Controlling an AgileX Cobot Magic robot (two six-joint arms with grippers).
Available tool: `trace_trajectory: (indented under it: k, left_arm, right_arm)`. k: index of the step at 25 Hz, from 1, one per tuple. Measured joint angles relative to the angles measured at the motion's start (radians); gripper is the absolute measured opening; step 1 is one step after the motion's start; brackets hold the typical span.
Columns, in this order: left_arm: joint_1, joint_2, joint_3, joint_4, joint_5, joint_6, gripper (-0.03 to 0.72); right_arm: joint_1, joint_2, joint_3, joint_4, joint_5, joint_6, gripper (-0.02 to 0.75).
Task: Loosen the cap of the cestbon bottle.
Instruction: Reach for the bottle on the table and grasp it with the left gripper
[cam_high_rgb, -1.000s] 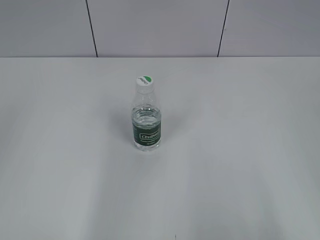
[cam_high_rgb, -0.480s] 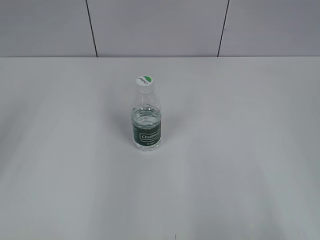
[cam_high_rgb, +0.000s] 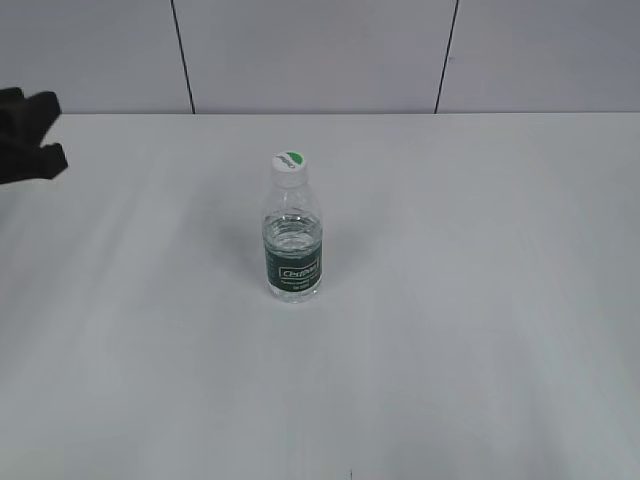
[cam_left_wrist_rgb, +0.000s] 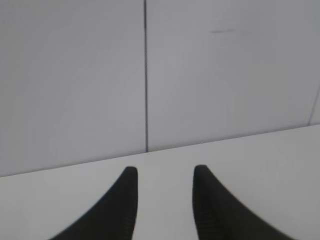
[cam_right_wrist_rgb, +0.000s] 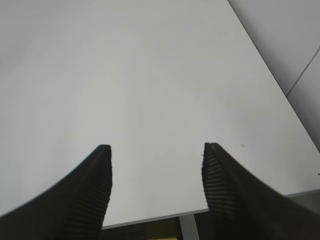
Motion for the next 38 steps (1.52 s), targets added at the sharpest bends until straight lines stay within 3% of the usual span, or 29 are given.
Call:
trace_trajectory:
  k: [8,16,38]
  left_arm:
    - [0.002,0.307,-0.007,0.236,-0.228,-0.062,0.24]
    - [0.002,0.569,-0.152,0.55,-0.305,-0.115,0.24]
    - [0.003,0.616,-0.142,0.607,-0.306,-0.123,0.26]
  right_arm:
    - [0.0,0.0,0.0,0.0,0.0,0.0,0.44]
    - [0.0,0.0,0.0,0.0,0.001,0.0,0.44]
    - [0.0,0.0,0.0,0.0,0.001,0.0,0.44]
